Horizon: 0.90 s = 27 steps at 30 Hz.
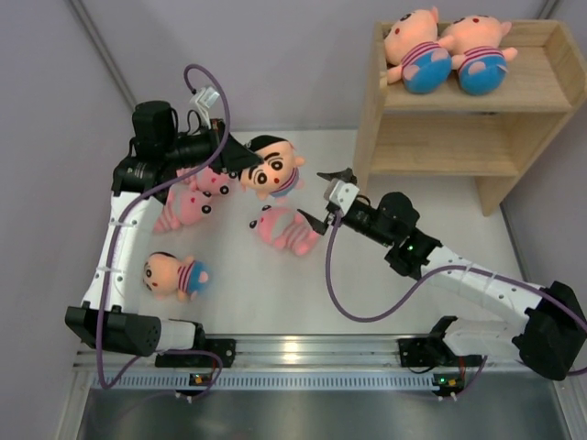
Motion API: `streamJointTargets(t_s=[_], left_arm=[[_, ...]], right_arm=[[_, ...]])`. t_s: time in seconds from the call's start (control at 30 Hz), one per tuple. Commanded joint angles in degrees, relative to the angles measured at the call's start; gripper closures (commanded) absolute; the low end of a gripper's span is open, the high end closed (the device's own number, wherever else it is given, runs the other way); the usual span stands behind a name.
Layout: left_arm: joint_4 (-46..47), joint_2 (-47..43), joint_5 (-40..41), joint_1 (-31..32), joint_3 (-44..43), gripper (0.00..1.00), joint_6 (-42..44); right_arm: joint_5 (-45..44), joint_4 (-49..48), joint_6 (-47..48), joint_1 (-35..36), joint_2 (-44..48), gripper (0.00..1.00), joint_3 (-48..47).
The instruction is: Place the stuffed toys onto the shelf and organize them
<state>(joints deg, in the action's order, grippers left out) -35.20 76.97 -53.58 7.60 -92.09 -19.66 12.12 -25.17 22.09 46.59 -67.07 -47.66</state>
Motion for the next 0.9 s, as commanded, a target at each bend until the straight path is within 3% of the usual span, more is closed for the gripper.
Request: streamJointTargets(t_s=[0.0,0.13,0.27,0.6,0.87], left_arm=[[-0.31,-1.91,-4.68,0.31,-3.09,1.0,-3.19],[-0.22,-2.09,-4.69,1.02,-3.0,1.0,-3.46],[-0.22,-2.0,-5.13,1.37,-3.27,1.0,-3.89],[-0.22,-0.77,-5.3,1.72,-6.16,1.0,-3.89],[-0.22,-0.5,-6.1,1.81,-6.17,1.0,-4.51]], right_arm=[[1.33,-11.75,19.86,1.49,2.73,0.08,3.18],[2.2,-8.33,33.17,1.49,2.21,0.06,3.19],[1.24,-8.32,38.81,1.4,-0.51,0.06,1.52],[2.03,-6.03,40.49,3.77,-5.26,0.13,-0.94],[0.27,-13.68,35.67,5.35,-8.87,0.24,-1.73]])
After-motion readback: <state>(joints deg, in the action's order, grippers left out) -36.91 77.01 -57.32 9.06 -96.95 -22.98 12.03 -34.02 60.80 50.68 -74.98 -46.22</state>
